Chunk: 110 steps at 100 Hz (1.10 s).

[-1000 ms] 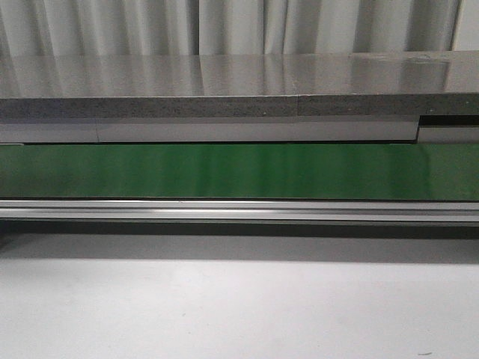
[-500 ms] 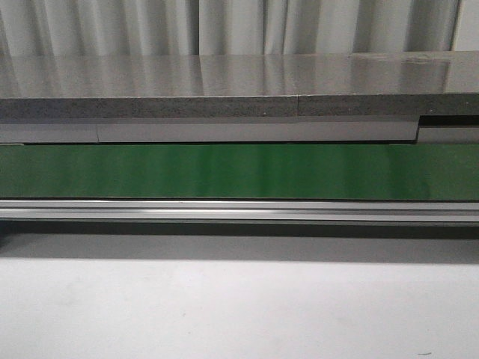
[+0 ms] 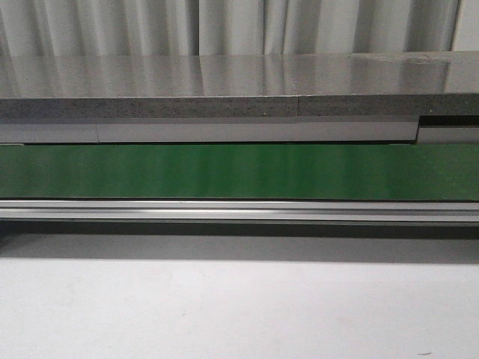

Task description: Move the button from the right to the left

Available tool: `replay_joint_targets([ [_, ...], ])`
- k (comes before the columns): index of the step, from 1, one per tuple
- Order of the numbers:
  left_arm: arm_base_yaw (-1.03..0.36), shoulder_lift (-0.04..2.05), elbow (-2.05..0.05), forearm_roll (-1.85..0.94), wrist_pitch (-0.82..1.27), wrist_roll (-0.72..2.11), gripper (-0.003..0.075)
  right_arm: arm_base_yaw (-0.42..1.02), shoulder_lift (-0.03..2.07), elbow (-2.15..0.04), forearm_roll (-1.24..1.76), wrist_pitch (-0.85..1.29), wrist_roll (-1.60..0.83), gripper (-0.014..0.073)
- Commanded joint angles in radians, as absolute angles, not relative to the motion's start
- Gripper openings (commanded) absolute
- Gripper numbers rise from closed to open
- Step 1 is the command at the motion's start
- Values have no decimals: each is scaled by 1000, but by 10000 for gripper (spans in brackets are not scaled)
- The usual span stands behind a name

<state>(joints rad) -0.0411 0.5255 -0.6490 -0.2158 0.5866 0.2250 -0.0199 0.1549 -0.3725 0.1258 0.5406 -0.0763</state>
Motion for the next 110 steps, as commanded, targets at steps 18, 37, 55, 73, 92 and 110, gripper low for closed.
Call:
replay_joint_targets([
  [18,-48,318,-498,-239,428,216,-20,-18,163,-398,131,465,-82,-67],
  [37,-48,225,-390,-282,381,216,-20,-18,163,-398,131,465,-82,-67],
  [55,-48,164,-276,-222,164,204,-20,-18,163,-398,131,465,-82,-67],
  [73,-48,114,-155,64,27,-86,-20,-18,163,-398,131,465,-82,-67],
  [92,-48,29,-58,54,8,-112,-20,-18,163,-398,131,465,-82,-67],
  [110,-48,-36,31,39,-7,-103,-20,-18,163,-398,131,465,-82,-67],
])
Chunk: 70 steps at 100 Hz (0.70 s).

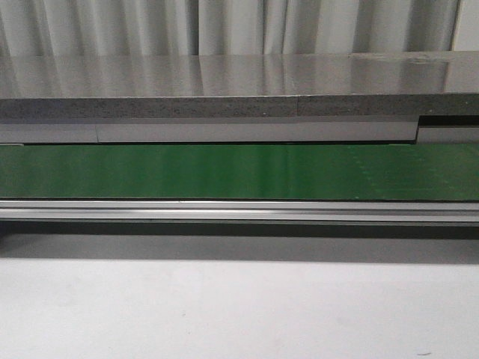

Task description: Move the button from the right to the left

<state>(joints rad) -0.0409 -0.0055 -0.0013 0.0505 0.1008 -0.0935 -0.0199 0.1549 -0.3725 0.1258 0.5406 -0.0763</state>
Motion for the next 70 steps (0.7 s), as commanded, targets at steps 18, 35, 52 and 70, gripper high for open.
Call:
replay_joint_targets([
  [18,-49,-36,44,39,50,-103,-20,-18,163,-398,131,465,-82,-67],
  [35,-49,-36,44,39,50,-103,-20,-18,163,-398,131,465,-82,-67],
  [52,-49,-36,44,39,50,-103,-20,-18,163,-398,131,465,-82,-67],
  [70,-49,-36,44,39,50,-103,-20,-18,163,-398,131,465,-82,-67],
])
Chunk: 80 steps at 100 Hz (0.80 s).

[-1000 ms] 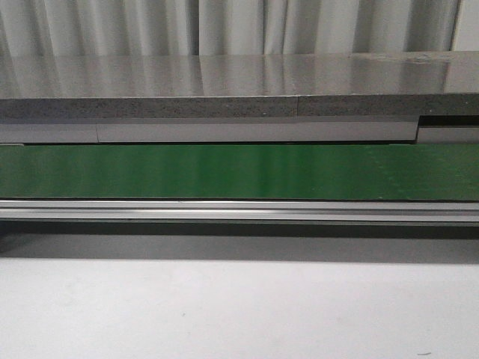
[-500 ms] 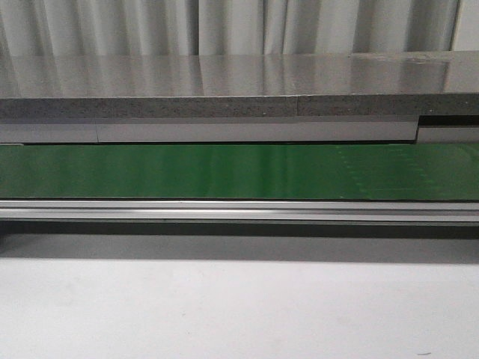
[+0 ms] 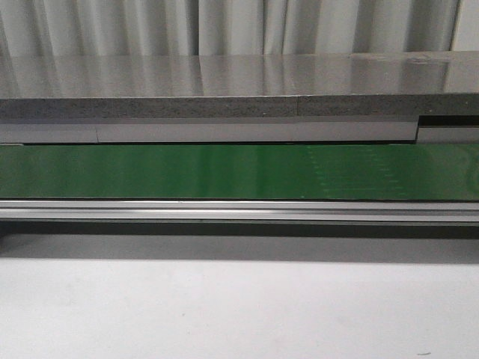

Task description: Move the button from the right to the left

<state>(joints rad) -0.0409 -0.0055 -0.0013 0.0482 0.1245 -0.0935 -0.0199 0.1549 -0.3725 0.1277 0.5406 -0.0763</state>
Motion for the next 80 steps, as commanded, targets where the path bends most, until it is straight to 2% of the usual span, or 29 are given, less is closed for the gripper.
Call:
replay_joint_targets([
  [1,-49,-36,44,39,50,-103,-20,-18,163,-398,131,465,-82,-67],
  [46,-49,-36,44,39,48,-103,-20,-22,161,-398,131,448,-82,-67],
  [68,-49,-36,44,39,48,-103,-20,-67,134,-254,39,63,-81,-67],
  [80,-49,-36,44,39,48,-103,-20,-68,80,-141,28,-42,-62,-67],
])
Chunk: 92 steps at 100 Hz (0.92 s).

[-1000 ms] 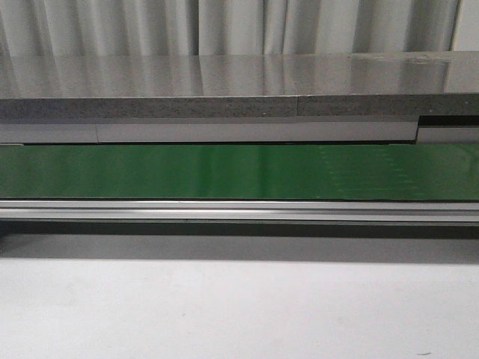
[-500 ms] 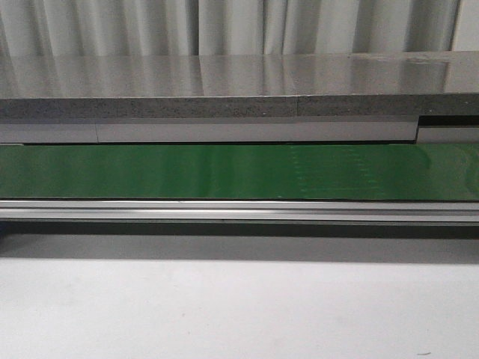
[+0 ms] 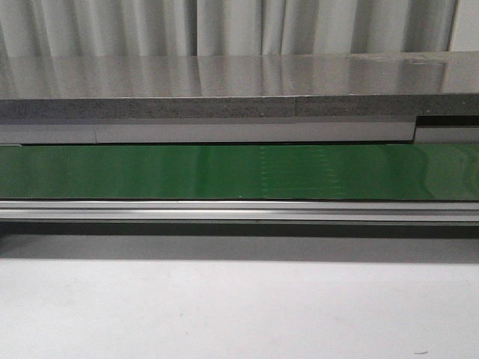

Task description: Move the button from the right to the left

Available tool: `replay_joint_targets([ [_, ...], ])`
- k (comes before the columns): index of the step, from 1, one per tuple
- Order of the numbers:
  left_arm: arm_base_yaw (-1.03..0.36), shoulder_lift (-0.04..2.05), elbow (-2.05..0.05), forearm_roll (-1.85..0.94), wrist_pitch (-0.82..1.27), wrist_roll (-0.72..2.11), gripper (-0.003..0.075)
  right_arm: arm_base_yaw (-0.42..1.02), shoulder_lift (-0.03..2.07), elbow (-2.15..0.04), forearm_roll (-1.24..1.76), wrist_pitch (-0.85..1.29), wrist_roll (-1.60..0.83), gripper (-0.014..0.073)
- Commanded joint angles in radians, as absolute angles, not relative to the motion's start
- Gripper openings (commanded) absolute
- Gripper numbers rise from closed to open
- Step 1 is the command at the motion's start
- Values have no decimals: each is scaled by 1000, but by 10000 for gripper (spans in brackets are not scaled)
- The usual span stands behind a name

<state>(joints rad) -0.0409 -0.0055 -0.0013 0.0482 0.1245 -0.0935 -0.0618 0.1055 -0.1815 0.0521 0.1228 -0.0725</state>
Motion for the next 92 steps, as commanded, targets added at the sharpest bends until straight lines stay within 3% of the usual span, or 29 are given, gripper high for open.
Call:
replay_joint_targets([
  [1,-49,-36,44,39,48,-103,-20,-68,76,-136,28,-45,-60,-67],
  [29,-49,-36,44,39,48,-103,-20,-68,-29,14,0,-55,-21,-67],
  [92,-49,-36,44,39,48,-103,-20,-68,-29,13,0,-54,-20,-67],
])
